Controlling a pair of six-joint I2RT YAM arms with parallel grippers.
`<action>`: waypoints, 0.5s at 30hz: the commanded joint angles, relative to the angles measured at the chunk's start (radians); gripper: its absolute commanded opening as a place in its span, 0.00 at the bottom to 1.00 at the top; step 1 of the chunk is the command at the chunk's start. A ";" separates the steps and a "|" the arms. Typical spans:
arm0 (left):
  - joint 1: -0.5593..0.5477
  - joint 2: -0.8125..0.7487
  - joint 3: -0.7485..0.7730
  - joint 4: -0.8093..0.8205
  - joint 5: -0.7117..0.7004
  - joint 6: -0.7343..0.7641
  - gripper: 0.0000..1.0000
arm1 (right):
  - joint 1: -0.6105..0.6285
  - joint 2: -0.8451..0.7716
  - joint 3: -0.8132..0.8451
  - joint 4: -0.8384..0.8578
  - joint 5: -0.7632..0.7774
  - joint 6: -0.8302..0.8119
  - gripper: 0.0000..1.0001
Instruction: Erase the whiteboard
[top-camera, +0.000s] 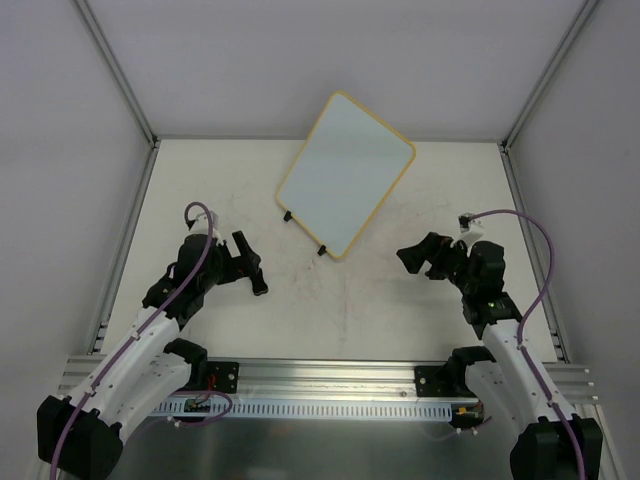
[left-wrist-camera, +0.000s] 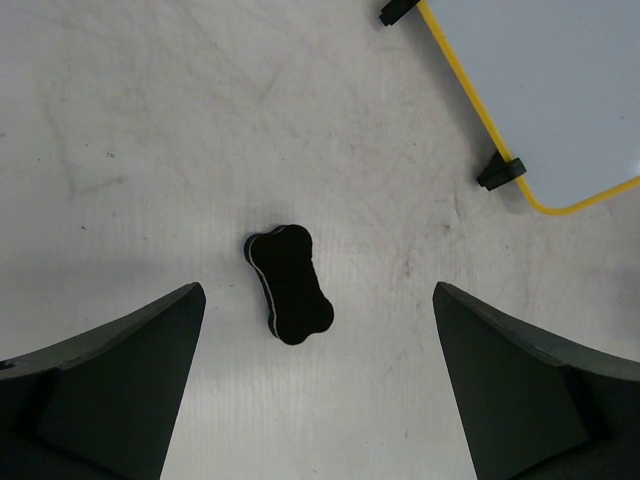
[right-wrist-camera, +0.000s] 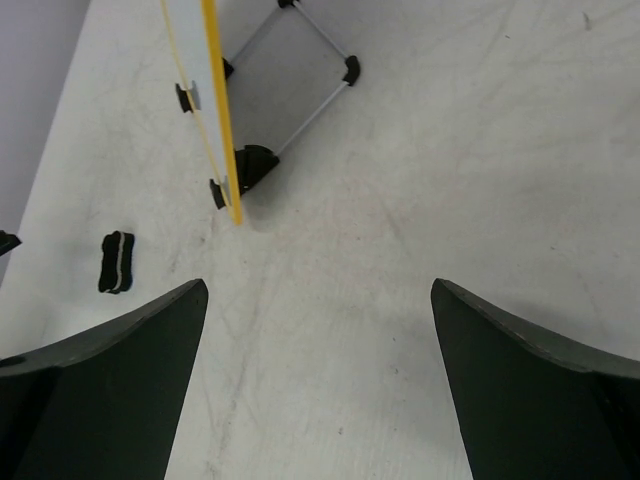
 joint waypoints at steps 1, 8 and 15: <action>0.012 -0.030 -0.028 -0.011 -0.058 0.029 0.99 | -0.004 -0.043 -0.002 -0.148 0.110 -0.062 0.99; 0.012 -0.077 -0.065 -0.013 -0.064 0.041 0.99 | -0.004 -0.079 -0.034 -0.145 0.139 -0.072 0.99; 0.012 -0.105 -0.068 -0.011 -0.075 0.035 0.99 | -0.004 -0.086 -0.031 -0.146 0.122 -0.063 0.99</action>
